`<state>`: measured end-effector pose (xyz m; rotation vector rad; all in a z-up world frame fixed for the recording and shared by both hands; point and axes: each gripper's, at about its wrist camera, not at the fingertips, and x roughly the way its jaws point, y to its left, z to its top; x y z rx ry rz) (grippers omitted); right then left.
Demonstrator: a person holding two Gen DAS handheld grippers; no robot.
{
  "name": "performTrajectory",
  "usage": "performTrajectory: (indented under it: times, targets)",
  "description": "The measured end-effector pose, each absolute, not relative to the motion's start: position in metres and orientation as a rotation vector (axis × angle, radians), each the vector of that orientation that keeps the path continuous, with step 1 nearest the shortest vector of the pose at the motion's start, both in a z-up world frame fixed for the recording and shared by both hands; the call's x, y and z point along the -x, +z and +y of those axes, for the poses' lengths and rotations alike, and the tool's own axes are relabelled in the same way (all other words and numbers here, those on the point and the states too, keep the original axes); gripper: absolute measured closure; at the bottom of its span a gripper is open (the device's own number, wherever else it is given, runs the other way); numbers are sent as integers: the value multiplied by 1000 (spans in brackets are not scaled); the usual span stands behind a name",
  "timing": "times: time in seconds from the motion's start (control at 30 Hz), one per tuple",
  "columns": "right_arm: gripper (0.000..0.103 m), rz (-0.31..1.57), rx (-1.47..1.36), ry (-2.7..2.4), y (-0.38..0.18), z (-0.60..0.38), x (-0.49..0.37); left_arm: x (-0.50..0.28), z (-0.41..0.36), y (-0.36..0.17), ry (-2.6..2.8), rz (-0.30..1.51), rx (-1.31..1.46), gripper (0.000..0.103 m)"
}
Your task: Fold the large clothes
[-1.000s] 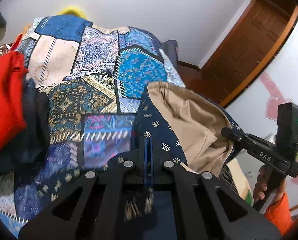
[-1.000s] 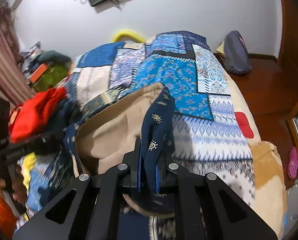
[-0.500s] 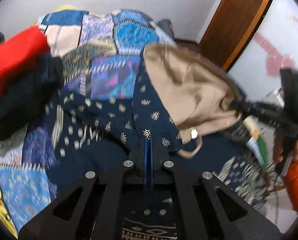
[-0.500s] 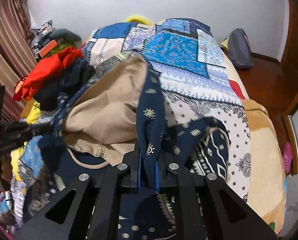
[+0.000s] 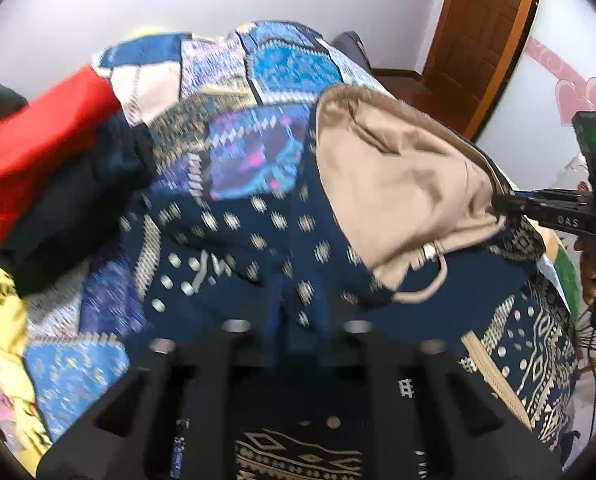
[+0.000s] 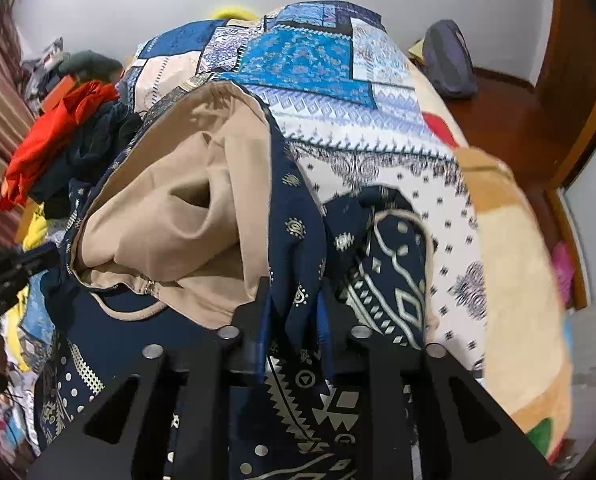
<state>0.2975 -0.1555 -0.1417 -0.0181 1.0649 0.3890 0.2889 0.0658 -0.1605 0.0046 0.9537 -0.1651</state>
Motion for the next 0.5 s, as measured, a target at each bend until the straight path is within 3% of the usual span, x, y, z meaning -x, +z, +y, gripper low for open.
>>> performTrajectory:
  times: [0.03,0.07,0.1,0.5]
  targets:
    - [69,1061,21,377,-140,-154,-298,-291,67,-157,-152,936,-3,51]
    - [55,1051,18,367,-139,-154,-300,-295,67,-154,-143,921,0,40]
    - [49,1029,10,362,-138,-153,-300,-299,68,-151,-139,906,7,39]
    - [48,1017,12,380,-142,-129,-357,-385,56,-160,-193,942,86,39]
